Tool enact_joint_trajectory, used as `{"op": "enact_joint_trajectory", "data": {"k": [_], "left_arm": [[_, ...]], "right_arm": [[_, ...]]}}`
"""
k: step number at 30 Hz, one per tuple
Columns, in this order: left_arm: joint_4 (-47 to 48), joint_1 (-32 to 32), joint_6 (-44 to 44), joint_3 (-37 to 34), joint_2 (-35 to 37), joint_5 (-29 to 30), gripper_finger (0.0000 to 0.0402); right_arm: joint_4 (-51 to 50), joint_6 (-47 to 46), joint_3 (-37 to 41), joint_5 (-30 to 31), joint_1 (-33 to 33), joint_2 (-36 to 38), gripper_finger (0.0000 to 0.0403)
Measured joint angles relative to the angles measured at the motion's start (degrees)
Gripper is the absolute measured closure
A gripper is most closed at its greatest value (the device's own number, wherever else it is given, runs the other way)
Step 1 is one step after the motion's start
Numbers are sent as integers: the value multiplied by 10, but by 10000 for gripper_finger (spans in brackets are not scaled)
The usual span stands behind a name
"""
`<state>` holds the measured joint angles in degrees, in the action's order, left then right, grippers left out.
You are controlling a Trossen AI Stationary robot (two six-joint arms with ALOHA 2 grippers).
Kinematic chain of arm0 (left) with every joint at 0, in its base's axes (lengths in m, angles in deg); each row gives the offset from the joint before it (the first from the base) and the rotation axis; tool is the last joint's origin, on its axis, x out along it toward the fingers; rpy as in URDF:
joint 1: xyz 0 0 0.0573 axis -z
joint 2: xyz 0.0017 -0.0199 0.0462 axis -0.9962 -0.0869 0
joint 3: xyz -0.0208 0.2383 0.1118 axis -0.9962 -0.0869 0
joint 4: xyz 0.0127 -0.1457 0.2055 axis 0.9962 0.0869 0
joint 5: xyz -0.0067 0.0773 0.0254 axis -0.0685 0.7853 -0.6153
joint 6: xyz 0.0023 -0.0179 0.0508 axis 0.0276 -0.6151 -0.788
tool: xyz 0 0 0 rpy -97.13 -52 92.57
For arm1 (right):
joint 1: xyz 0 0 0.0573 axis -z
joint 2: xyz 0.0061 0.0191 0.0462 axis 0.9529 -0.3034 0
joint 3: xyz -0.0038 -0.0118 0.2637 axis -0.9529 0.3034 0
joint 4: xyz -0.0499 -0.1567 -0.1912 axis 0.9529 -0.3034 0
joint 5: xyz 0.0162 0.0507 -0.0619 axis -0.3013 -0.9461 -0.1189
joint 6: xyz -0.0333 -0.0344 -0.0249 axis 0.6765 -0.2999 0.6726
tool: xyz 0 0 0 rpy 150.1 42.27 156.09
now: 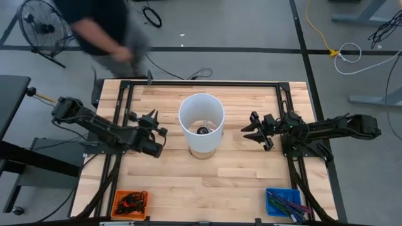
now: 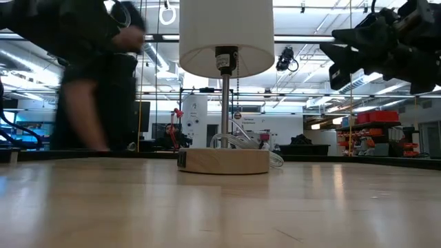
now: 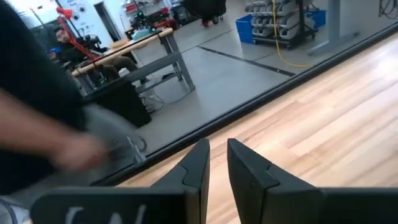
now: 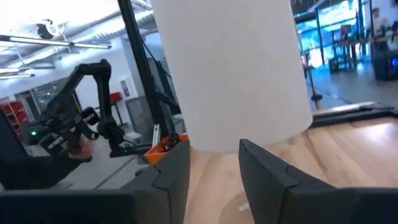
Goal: Pick & Place USB Port
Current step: Return to Home Position
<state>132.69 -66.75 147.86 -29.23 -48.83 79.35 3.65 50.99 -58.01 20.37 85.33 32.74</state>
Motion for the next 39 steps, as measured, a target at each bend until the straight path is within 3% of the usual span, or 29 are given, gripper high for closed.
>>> {"op": "enact_joint_trajectory", "data": {"k": [6, 8, 17, 20, 25, 27, 33, 39], "left_arm": [[-8, 0, -5, 1, 2, -18, 342], [-8, 0, -5, 3, 2, -47, 342], [-25, -1, -5, 9, 2, -284, 342], [-54, -17, -5, -2, 13, -375, 342], [-136, -56, -3, -68, 133, -525, 342], [-169, -64, -1, -109, 201, -556, 342], [-245, -65, -1, -222, 378, -570, 342], [-253, -65, -2, -300, 519, -573, 342]], "right_arm": [[-13, -7, 0, 7, 0, 0, 266], [-15, -7, 0, 11, 0, 0, 266], [-28, -6, 0, 11, -2, 3, 266], [-75, -6, 0, 15, -5, 46, 266], [-154, -6, 0, 54, -5, 152, 266], [-171, -6, 0, 69, -5, 196, 266], [-193, -6, 0, 101, -5, 305, 266], [-193, -6, 0, 101, -5, 410, 266]]}}
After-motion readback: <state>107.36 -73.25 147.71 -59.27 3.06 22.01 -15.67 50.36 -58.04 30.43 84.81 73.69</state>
